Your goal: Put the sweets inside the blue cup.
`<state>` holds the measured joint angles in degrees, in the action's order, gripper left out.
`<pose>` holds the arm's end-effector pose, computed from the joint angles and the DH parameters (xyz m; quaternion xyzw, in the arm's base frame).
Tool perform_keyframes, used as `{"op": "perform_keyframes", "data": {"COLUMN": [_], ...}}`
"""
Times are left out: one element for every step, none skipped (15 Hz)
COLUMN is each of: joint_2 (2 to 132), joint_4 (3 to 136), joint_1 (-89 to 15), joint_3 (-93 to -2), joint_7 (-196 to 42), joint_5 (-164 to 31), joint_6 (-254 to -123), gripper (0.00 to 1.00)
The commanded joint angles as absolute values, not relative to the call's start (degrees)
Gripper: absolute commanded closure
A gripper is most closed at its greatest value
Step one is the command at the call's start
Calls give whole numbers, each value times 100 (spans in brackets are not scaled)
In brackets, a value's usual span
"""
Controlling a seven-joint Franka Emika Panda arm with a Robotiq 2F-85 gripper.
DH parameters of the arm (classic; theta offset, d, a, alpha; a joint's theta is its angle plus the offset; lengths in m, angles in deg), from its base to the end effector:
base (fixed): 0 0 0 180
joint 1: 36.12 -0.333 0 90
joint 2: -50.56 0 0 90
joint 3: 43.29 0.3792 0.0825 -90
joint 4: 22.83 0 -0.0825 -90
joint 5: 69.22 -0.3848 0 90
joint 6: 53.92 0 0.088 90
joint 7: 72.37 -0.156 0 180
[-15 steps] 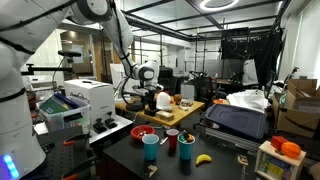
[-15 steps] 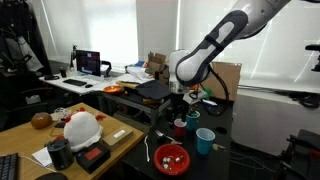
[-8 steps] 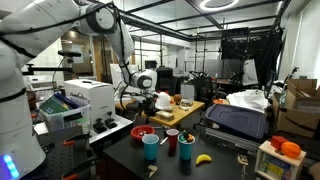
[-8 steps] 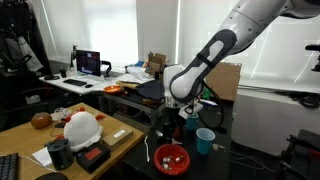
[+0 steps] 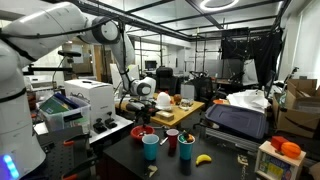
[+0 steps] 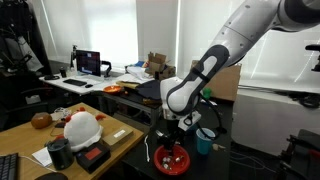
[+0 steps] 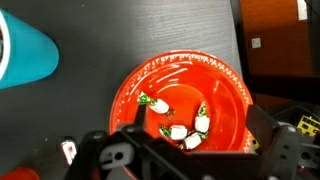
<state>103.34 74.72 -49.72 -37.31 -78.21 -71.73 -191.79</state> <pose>0.6293 0.2229 0.0348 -0.9890 -0.0853 0.1165 0.0315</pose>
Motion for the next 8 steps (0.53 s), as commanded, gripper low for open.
{"op": "perform_keyframes", "data": {"joint_2": [10552, 10597, 10633, 10668, 10694, 10713, 10735, 10760], "joint_4": [7143, 7096, 7053, 7005, 6969, 6939, 6906, 6882], "joint_1": [-4922, -4909, -4884, -4883, -4871, -4860, -4853, -4849], "joint_3": [-3649, -3631, -3594, -3581, -3551, -3524, -3503, -3493], "joint_7": [-7499, -7371, -7193, -7047, -6828, -6636, -6452, -6306], "joint_5": [-7030, -6998, -6958, -6888, -6801, -6721, -6638, -6553], "joint_6": [-18809, -18753, -18692, -18631, -18579, -18525, -18472, -18421], "gripper": [0, 0, 0, 0, 0, 0, 0, 0]}}
